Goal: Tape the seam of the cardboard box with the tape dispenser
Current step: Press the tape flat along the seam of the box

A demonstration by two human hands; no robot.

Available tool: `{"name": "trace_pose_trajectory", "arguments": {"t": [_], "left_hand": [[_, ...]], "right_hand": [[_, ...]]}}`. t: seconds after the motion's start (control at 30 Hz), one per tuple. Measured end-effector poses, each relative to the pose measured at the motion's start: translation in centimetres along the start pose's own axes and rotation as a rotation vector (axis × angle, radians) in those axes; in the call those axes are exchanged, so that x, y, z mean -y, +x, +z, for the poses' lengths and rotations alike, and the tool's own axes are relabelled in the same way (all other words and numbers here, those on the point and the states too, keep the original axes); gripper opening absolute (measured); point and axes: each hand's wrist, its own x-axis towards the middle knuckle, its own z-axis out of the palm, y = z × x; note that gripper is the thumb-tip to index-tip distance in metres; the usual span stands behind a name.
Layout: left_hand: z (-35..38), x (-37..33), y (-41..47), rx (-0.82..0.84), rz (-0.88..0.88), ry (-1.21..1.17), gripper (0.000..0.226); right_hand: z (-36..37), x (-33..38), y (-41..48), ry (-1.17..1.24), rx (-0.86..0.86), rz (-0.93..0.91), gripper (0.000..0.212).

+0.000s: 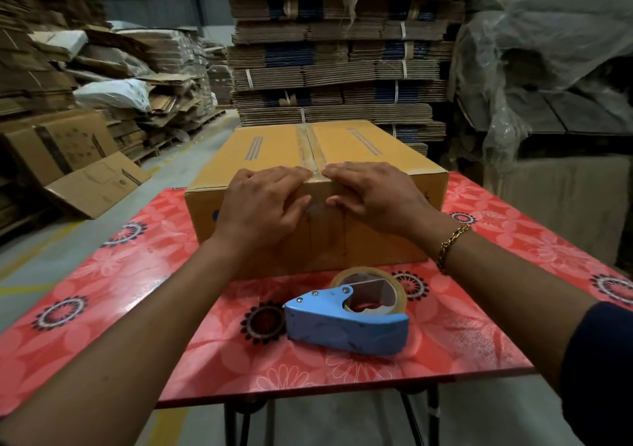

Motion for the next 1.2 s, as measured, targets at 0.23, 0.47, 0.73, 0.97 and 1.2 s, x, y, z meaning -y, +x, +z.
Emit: {"name": "trace_pose_trajectory", "arguments": {"t": [0.23, 0.47, 0.73, 0.97, 1.2], "left_hand": [[0.9, -1.4, 0.3, -0.070, -0.077, 0.119, 0.042], [1.4, -0.6, -0.2, -0.027, 0.028, 0.170, 0.049], [0.3, -0.4, -0.4, 0.076, 0.023, 0.143, 0.062], [0.9, -0.1, -0.2, 0.069, 0.033, 0.165, 0.059], [-0.3, 0.4, 0.0, 0.174, 0.075, 0.161, 0.074]], "right_hand": [[-0.5, 0.1, 0.0, 0.003, 0.047, 0.002, 0.053], [-0.5, 0.0, 0.0, 0.013, 0.043, -0.001, 0.058], [-0.8, 0.4, 0.0, 0.067, -0.019, 0.062, 0.051], [0.4, -0.1, -0.3, -0.023, -0.051, -0.025, 0.052], [-0.4, -0.1, -0.3, 0.000, 0.060, 0.008, 0.070]]}}
